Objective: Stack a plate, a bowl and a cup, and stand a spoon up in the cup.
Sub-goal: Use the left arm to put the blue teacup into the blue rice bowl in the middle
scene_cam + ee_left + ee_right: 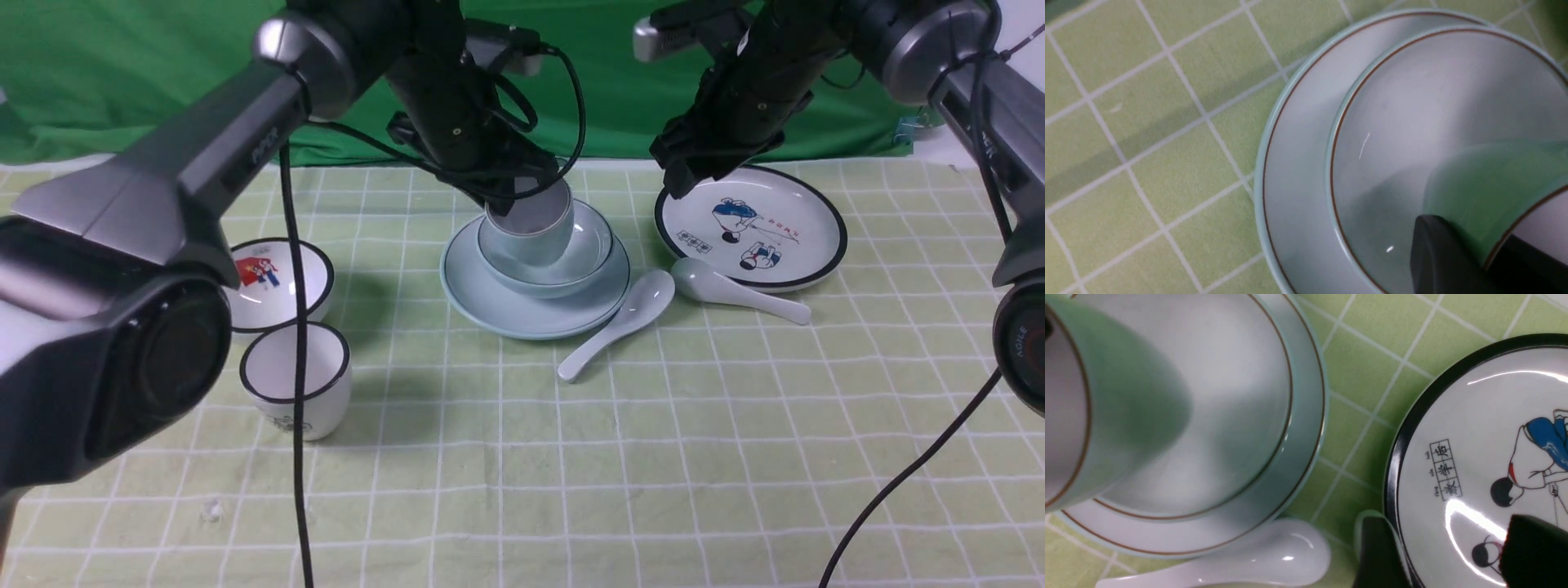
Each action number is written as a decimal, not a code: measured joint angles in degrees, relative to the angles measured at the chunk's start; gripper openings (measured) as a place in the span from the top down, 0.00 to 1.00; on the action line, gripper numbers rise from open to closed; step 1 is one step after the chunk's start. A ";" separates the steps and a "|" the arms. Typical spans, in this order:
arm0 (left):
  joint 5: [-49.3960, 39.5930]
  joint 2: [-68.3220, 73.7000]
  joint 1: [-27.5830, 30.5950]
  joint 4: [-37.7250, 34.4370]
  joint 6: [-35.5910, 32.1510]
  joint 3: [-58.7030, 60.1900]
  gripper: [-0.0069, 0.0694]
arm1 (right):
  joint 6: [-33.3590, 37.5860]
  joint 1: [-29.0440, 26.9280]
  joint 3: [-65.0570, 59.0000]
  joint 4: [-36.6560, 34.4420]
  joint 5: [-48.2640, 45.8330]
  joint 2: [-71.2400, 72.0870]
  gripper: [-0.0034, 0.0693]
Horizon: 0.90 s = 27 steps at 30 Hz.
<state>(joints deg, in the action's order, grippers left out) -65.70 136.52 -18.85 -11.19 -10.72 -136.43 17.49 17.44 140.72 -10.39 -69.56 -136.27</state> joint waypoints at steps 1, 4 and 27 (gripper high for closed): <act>0.19 0.06 0.00 -0.14 0.00 0.00 0.92 | 0.00 0.00 0.00 0.00 0.00 0.00 0.37; 2.02 1.06 0.00 -2.21 0.33 -0.33 0.92 | 0.00 0.00 0.00 0.00 0.00 0.00 0.37; -1.03 -4.95 0.00 2.79 4.42 -0.45 0.43 | 7.37 -0.28 -10.31 -7.58 0.25 11.19 0.37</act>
<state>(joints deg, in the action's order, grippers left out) -66.73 131.57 -18.85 -8.40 -6.30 -136.87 24.85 17.16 130.42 -17.97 -69.31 -125.08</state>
